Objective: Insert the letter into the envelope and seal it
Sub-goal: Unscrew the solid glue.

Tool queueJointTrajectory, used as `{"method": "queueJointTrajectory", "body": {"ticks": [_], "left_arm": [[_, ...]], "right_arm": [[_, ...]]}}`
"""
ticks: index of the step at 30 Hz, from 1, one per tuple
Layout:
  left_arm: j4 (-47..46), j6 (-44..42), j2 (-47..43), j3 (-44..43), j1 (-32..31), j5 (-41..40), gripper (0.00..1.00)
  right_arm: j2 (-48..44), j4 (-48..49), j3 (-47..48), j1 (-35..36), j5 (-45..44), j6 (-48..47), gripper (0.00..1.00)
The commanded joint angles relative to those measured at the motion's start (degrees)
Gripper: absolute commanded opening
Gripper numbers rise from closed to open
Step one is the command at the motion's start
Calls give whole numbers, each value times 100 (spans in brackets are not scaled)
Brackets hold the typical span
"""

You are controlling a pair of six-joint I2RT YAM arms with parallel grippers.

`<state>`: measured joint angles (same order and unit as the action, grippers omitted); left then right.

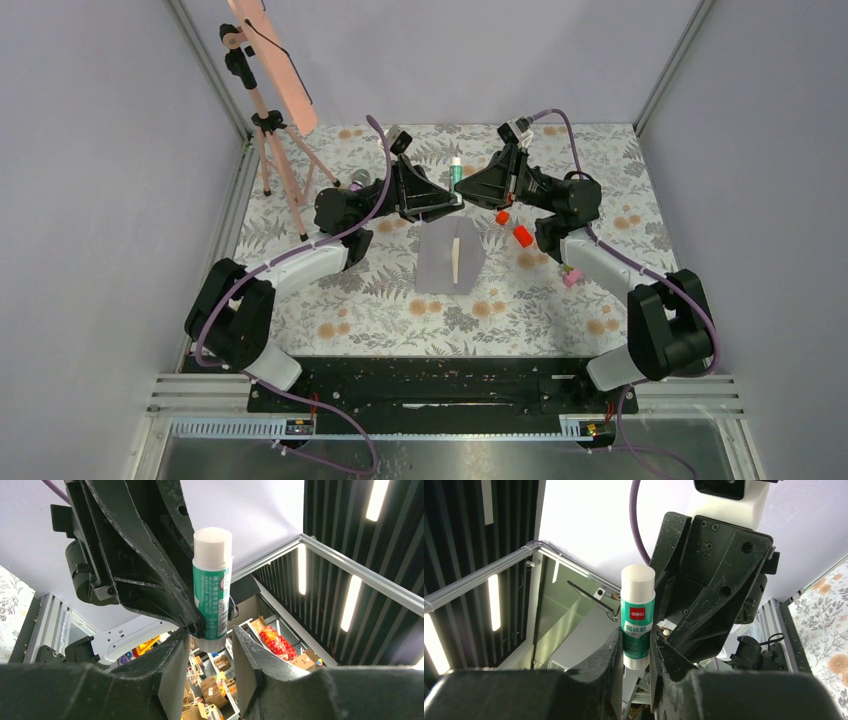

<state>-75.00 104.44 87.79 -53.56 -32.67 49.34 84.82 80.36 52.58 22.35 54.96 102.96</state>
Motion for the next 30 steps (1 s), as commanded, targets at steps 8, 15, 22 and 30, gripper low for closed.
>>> {"method": "queueJointTrajectory", "body": {"ticks": [8, 15, 22, 30], "left_arm": [[-315, -22, 70, -344, -54, -95, 0], [2966, -2000, -521, -302, -56, -10, 0], [8386, -5368, -1186, -1561, -67, -1576, 0], [9276, -5915, -1366, -1877, -170, -2403, 0]], "right_arm": [[-528, -1479, -65, 159, 250, -1528, 0], [-1689, -6060, 357, 453, -652, -5106, 0], [-1919, -7953, 656, 861, -1733, -6319, 0], [-1938, -8635, 909, 1298, -2525, -6701, 0]]}}
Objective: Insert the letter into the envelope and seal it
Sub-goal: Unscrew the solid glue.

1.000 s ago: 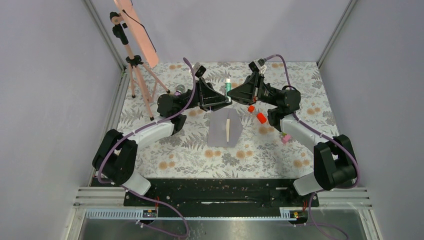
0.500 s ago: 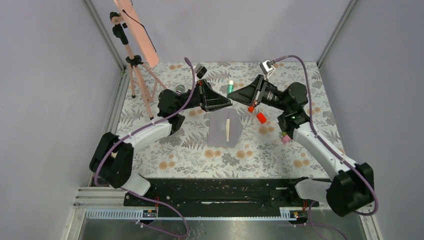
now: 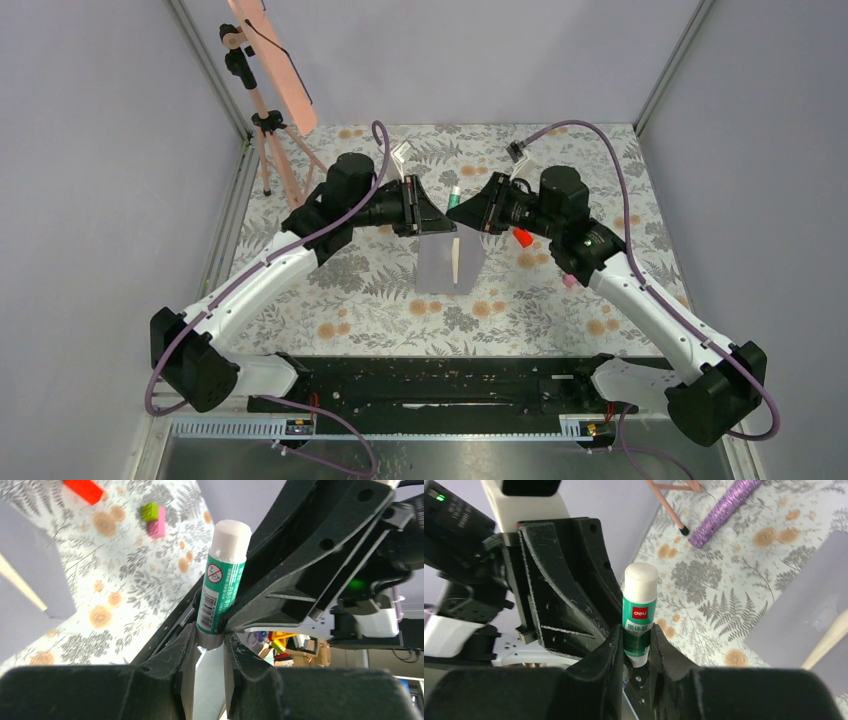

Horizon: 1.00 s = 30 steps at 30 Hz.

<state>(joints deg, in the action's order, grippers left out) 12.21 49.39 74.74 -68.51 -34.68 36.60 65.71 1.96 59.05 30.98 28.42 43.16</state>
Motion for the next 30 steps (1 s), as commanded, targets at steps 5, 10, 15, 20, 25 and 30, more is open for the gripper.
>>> {"method": "queueJointTrajectory", "body": {"ticks": [5, 10, 15, 20, 25, 30], "left_arm": [[722, -395, 5, -467, -178, -1569, 0], [1022, -538, 44, -630, -323, -1941, 0], [1173, -614, -29, -625, -364, -2239, 0], [1205, -704, 95, -753, -385, -2086, 0], [1128, -985, 181, -973, -343, -941, 49], [2014, -1895, -36, -1297, 55, 476, 65]], "right_arm": [[15, -853, 300, 656, -299, -614, 0], [97, -853, 288, 722, -263, -594, 0], [102, -888, 270, 744, -354, -612, 0], [192, -842, 302, 803, -296, -636, 0], [140, -484, 105, 780, 280, -961, 0], [-425, -266, -222, 750, 388, -1652, 0]]}}
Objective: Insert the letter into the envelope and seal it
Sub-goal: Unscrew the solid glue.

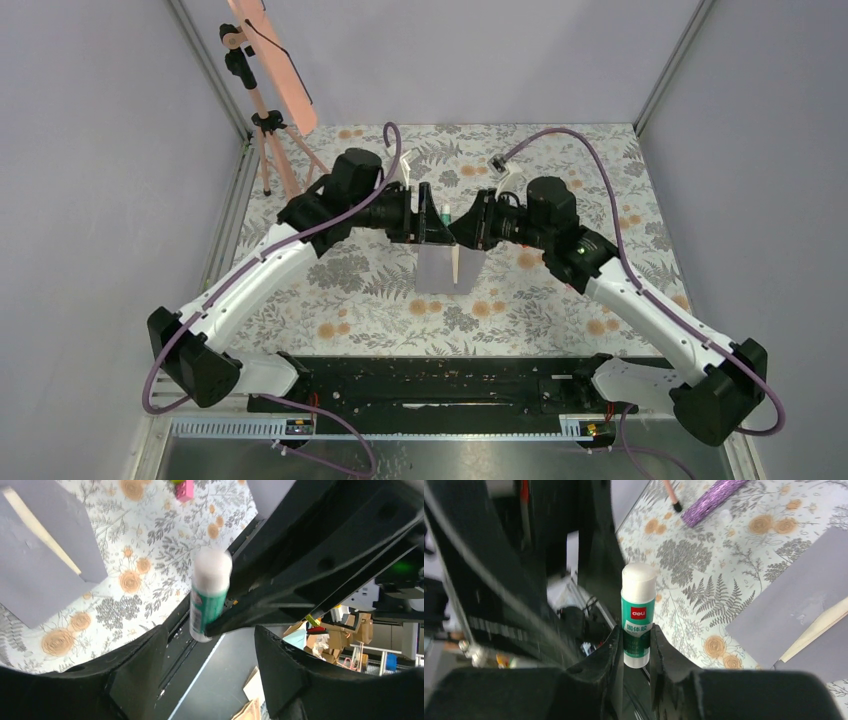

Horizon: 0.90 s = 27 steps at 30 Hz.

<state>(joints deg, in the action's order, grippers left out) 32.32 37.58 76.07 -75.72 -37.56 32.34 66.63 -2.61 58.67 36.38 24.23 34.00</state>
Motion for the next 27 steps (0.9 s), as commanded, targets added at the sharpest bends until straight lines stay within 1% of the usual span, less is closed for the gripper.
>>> {"method": "queueJointTrajectory", "body": {"ticks": [1, 4, 6, 8, 11, 15, 21, 25, 27], "left_arm": [[182, -851, -277, -589, 483, 964, 65], [179, -860, -618, -476, 994, 1380, 64], [-184, -599, -775, -325, 1289, 1701, 63], [-706, -175, -880, -131, 1456, 1951, 63], [-1310, 270, -892, 102, 1469, 2181, 63], [-2266, 881, -1000, 595, 1463, 2440, 64], [-3040, 1396, -1075, 945, 1464, 2660, 66], [-3204, 1521, -1072, 1055, 1464, 2721, 65], [-3489, 1590, -1071, 1128, 1464, 2805, 65]], "right_arm": [[-588, 70, -176, 209, 799, -944, 0], [-791, -237, -134, 203, 714, -1448, 0], [-871, -332, -113, 208, 737, -1693, 0], [-865, -351, -69, 205, 957, -1894, 0], [-787, -350, -19, 211, 1275, -2213, 0], [-787, -331, -51, 206, 1222, -2486, 0], [-779, -407, 14, 204, 1087, -2711, 0], [-755, -413, 48, 207, 1110, -2724, 0], [-755, -410, 39, 210, 1089, -2727, 0]]}}
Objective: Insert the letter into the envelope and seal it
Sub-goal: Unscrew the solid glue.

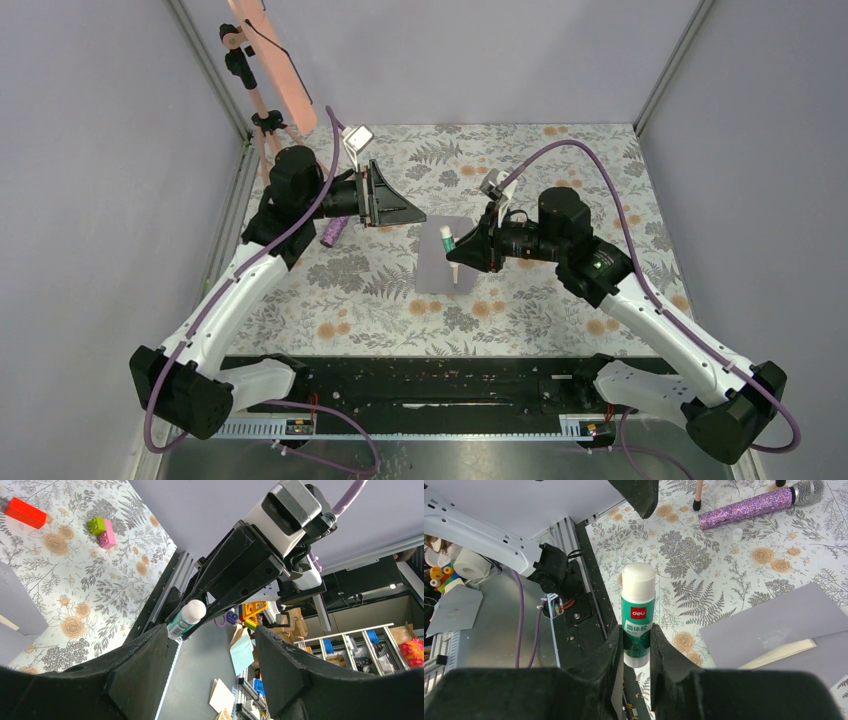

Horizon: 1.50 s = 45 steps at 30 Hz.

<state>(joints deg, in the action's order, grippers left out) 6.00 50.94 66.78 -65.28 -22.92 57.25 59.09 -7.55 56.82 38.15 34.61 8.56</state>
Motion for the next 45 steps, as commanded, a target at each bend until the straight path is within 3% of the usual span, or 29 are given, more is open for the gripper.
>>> {"method": "queueJointTrajectory", "body": {"ticks": [1, 7, 12, 14, 17, 20, 35, 45], "left_arm": [[-924, 277, -142, 133, 0, 334, 65], [-1000, 326, -258, 544, -16, -250, 65], [-2474, 1331, -230, 1143, -29, -29, 65], [-3341, 1898, -178, 1359, -29, 173, 65], [-4380, 2532, -95, 1556, -29, 336, 65], [-5176, 3096, 16, 1663, -29, 454, 65], [-8435, 5043, 1069, 1796, -325, -311, 59], [-8889, 5400, 1733, 1315, -721, -553, 49]], "right_arm": [[-1, 87, 217, 28, 14, -163, 0], [30, 446, 203, 16, -1026, 971, 0], [40, 1805, -131, -11, -1226, 2327, 0], [132, 2524, -230, -202, -839, 3104, 0], [630, 4062, -273, -738, 423, 4702, 0], [1012, 5659, -595, -1016, 751, 5988, 0], [1831, 7917, -443, -1034, 1061, 7666, 0], [1843, 7996, -432, -1029, 1115, 7735, 0]]}}
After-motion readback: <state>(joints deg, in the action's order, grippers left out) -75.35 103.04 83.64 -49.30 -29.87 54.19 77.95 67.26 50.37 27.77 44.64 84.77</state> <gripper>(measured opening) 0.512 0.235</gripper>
